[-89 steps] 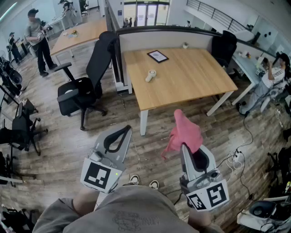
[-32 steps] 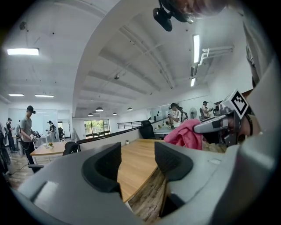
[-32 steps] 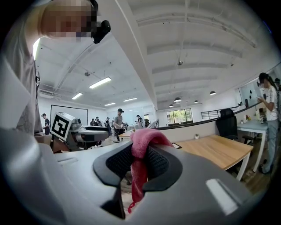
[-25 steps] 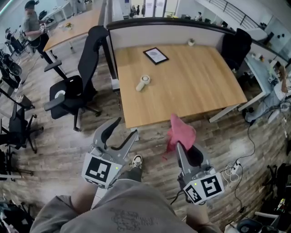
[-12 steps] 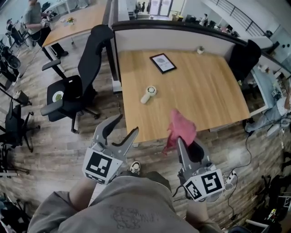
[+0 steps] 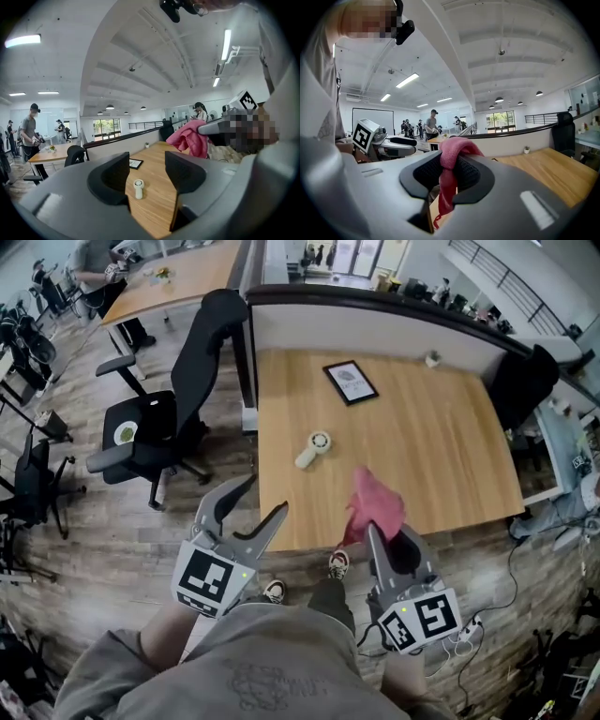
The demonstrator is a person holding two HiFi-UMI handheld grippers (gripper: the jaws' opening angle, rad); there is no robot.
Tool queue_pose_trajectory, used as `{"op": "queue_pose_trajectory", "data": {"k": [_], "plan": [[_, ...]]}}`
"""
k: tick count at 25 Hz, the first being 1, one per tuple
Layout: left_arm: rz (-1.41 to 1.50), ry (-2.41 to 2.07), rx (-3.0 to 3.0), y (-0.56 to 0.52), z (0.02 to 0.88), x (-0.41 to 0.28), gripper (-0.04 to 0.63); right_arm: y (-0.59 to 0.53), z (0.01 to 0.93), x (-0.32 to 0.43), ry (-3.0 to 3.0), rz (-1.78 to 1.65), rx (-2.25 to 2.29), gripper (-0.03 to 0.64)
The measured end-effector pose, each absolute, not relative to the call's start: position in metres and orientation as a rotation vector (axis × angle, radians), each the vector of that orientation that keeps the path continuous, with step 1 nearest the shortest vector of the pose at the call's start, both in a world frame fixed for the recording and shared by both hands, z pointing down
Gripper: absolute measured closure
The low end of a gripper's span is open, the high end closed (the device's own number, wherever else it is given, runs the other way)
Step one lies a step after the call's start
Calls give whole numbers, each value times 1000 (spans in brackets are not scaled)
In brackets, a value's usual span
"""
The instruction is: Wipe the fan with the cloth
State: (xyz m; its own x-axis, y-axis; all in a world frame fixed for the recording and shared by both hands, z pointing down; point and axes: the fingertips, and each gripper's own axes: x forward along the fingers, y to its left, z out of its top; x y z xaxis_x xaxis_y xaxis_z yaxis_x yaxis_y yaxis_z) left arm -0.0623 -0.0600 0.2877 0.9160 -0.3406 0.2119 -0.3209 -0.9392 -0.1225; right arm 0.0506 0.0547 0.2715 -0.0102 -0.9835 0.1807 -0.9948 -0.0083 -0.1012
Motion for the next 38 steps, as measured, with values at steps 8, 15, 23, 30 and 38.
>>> {"op": "queue_pose_trajectory", "data": {"k": [8, 15, 23, 30, 38], "plan": [[-420, 693, -2955, -81, 293, -4, 357, 19, 277, 125, -2307, 352, 2036, 545], [-474, 858, -2912, -86, 296, 61, 357, -7, 278, 198, -2431, 340, 1879, 544], [-525, 1053, -2853, -87, 295, 99, 357, -32, 281, 250, -2549, 341, 1703, 545], [-523, 1203, -2773, -92, 294, 96, 357, -48, 280, 259, -2623, 305, 1563, 543], [-544, 1243, -2770, -92, 296, 76, 357, -61, 277, 243, -2637, 300, 1526, 545]]}}
